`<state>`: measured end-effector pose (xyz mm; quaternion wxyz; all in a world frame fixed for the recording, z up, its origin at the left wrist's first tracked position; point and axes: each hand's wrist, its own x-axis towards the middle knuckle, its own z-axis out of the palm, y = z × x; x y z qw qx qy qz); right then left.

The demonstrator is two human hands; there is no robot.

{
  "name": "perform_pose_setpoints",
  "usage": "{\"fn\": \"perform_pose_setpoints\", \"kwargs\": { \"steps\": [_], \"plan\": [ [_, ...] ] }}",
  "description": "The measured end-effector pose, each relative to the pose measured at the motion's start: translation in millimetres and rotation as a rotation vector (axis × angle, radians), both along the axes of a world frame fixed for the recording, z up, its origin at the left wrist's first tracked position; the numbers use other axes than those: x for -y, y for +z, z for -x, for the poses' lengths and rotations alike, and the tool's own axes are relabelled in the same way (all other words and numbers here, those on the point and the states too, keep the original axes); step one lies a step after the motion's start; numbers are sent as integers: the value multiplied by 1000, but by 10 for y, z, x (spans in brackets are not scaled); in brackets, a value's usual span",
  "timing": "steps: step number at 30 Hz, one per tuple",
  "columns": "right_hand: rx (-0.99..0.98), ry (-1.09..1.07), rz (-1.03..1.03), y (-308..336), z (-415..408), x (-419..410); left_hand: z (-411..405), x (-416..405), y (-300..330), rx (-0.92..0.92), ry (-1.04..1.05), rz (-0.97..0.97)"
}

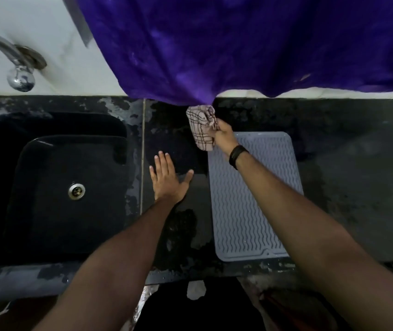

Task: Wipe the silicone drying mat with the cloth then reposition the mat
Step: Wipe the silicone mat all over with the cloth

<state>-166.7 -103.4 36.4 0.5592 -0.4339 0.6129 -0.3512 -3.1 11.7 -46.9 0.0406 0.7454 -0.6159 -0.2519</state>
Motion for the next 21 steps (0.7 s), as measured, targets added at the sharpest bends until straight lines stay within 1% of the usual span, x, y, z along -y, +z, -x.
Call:
{"fn": "perform_pose_setpoints", "kwargs": {
  "steps": [2,4,6,7,8,9,10,12,13,14,15,16,18,19,21],
  "plan": [
    [205,-97,-151,8,194,-289,53,-59,43,-4,-24,84],
    [343,-265,-220,-10,387,-497,151,-89,83,-9,-99,132],
    [478,-440,-185,8,554,-608,291,-90,116,-33,-174,144],
    [501,-495,-140,17,631,-615,373,-86,127,-43,-201,149],
    [474,-525,-102,41,692,-607,453,-85,136,-58,-226,151],
    [369,-527,-79,51,745,-583,533,-92,132,-75,-247,150],
    [210,-501,-62,48,787,-537,608,-105,118,-92,-264,145],
    [-225,-397,-12,-1,798,-416,746,-159,53,-112,-283,109],
    [-481,-318,38,-32,767,-350,797,-192,12,-89,-285,94],
    [-695,-223,99,-82,718,-284,838,-230,-42,-43,-285,94],
    [-828,-122,163,-134,659,-232,868,-261,-88,4,-282,112],
    [-906,-5,222,-191,604,-200,889,-274,-127,30,-274,138],
    [-988,230,322,-317,508,-213,909,-273,-179,39,-241,191],
    [-1016,311,365,-390,491,-251,927,-269,-212,46,-228,218],
    [-1085,390,447,-503,536,-297,956,-260,-267,54,-207,252]
  ]
}}
